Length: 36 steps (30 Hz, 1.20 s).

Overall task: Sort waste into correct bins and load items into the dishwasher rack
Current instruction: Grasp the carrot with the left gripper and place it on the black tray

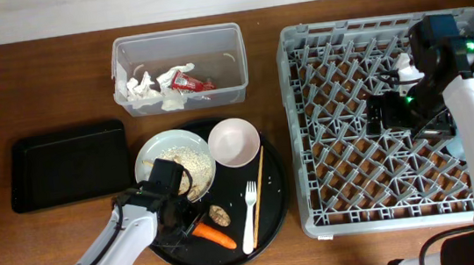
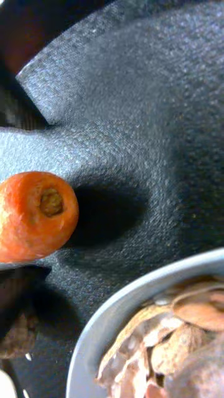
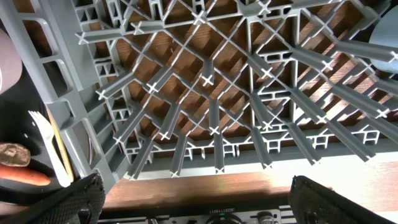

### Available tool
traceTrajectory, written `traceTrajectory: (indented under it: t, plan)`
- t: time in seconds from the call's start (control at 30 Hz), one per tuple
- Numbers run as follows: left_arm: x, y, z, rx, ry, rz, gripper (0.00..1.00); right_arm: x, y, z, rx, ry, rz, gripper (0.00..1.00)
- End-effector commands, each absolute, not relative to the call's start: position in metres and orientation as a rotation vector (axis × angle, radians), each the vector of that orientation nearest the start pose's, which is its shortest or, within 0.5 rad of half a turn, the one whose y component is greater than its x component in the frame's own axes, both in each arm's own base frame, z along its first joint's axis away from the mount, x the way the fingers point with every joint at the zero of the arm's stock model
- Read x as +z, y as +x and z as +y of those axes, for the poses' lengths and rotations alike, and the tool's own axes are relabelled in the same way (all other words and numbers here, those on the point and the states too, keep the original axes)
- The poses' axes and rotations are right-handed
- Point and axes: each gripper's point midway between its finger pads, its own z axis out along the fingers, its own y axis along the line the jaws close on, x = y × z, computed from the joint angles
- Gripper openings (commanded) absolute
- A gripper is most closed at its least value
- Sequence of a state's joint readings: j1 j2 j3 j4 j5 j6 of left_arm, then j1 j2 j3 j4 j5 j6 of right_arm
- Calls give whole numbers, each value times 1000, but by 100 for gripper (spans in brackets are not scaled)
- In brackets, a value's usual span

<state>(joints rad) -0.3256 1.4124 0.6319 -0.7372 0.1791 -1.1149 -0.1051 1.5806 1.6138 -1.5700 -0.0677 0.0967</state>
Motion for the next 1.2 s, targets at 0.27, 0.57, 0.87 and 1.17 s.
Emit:
traceTrajectory:
  t: [0.27,0.57,0.87,1.17]
  plan:
    - [-1,183,-106,-355,-1227,3008,24,207,272,-20,95,300,3070,98]
    - [130,276,-132,-648,-660,2695,7,207,273,-20,95,300,3065,98]
    - [263,434,-89,-551,-563,1918,1,207,274,-20,95,299,3062,98]
    - [228,416,42,-270,-869,2023,1,207,274,-20,95,300,3062,98]
